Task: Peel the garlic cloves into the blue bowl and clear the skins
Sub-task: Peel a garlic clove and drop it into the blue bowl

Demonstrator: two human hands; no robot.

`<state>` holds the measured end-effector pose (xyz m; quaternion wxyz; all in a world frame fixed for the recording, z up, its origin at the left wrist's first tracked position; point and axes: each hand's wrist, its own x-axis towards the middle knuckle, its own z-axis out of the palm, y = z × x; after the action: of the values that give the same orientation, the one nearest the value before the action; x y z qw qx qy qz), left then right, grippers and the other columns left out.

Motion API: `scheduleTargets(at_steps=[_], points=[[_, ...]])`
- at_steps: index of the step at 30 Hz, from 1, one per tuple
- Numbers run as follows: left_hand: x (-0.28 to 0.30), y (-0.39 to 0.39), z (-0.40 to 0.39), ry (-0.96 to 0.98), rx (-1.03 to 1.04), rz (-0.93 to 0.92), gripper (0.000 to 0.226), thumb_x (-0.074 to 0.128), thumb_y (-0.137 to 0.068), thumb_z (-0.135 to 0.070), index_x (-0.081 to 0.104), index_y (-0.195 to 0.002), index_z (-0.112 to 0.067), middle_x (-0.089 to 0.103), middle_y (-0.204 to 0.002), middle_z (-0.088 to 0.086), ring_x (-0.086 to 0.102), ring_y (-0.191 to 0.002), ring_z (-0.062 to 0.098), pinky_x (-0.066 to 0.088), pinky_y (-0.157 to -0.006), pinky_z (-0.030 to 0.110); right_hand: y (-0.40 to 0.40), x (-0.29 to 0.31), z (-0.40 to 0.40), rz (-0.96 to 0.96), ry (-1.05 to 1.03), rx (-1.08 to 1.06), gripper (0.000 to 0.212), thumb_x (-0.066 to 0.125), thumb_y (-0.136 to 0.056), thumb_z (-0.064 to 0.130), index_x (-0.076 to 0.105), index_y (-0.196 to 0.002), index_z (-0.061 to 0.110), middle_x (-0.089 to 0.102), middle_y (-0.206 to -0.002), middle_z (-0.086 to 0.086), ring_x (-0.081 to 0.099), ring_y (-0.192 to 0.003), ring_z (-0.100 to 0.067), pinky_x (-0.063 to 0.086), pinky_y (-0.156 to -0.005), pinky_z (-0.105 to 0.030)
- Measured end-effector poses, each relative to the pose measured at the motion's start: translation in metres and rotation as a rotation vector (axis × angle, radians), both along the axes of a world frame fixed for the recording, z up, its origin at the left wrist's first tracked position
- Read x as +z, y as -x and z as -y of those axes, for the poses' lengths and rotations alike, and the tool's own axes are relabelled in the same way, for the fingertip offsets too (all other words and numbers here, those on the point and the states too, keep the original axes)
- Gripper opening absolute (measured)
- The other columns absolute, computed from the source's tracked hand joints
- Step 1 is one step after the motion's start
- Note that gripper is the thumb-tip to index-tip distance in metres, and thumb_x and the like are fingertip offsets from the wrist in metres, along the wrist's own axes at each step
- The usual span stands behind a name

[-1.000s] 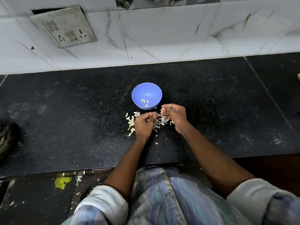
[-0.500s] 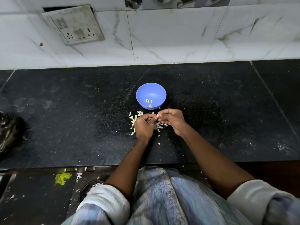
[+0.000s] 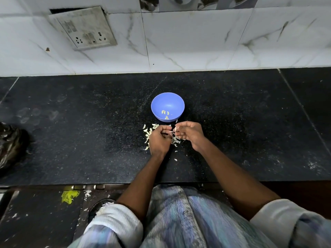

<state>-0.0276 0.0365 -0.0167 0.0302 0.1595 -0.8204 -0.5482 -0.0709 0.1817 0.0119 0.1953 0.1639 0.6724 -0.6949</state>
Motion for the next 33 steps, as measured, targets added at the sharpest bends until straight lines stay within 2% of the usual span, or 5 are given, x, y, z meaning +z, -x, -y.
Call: scheduleTargets(at_steps=[6, 13, 19, 25, 33], points=[[0.0057, 0.0002, -0.0035, 0.005, -0.025, -0.093, 0.008, 0.08, -0.092, -0.021, 0.078, -0.099, -0.024, 0.077, -0.084, -0.014, 0.073, -0.077, 0.002, 0.061, -0.075, 0.025, -0.0002, -0.0019, -0.0005, -0.023, -0.033, -0.005, 0.01, 0.069, -0.091, -0.004, 0.075, -0.095, 0.002, 0.075, -0.078, -0.011, 0.065, -0.063, -0.013, 0.054, -0.061, -0.023], [0.0024, 0.0038, 0.0005, 0.017, 0.03, -0.115, 0.011, 0.082, -0.09, -0.011, 0.082, -0.098, -0.018, 0.078, -0.085, -0.012, 0.074, -0.075, 0.006, 0.064, -0.076, 0.035, -0.0001, -0.0028, -0.004, -0.084, 0.01, 0.098, 0.013, 0.071, -0.093, 0.001, 0.076, -0.105, 0.0, 0.077, -0.097, -0.021, 0.07, -0.08, -0.019, 0.058, -0.076, -0.029], [0.0045, 0.0018, -0.0023, -0.101, 0.059, -0.095, 0.01, 0.083, -0.09, -0.017, 0.084, -0.1, -0.018, 0.081, -0.086, -0.011, 0.077, -0.075, 0.007, 0.063, -0.074, 0.03, -0.0021, -0.0015, -0.0001, -0.095, -0.022, 0.072, 0.016, 0.078, -0.088, 0.002, 0.075, -0.103, 0.0, 0.077, -0.084, -0.008, 0.069, -0.074, -0.013, 0.058, -0.067, -0.025], [0.0055, 0.0006, -0.0011, -0.071, 0.064, -0.092, 0.008, 0.078, -0.092, -0.02, 0.085, -0.096, -0.02, 0.08, -0.087, -0.014, 0.075, -0.08, 0.002, 0.059, -0.078, 0.025, -0.0019, 0.0004, 0.0032, -0.134, -0.064, 0.083, 0.011, 0.074, -0.09, 0.0, 0.072, -0.1, -0.004, 0.076, -0.081, -0.015, 0.072, -0.071, -0.021, 0.06, -0.062, -0.026], [0.0076, 0.0028, 0.003, -0.117, 0.087, -0.029, 0.006, 0.08, -0.089, -0.02, 0.086, -0.09, -0.017, 0.079, -0.077, -0.01, 0.075, -0.073, 0.01, 0.059, -0.071, 0.027, 0.0007, -0.002, 0.0013, -0.236, -0.156, 0.151, 0.011, 0.067, -0.091, -0.006, 0.075, -0.098, 0.0, 0.075, -0.082, -0.019, 0.068, -0.064, -0.017, 0.059, -0.063, -0.027]])
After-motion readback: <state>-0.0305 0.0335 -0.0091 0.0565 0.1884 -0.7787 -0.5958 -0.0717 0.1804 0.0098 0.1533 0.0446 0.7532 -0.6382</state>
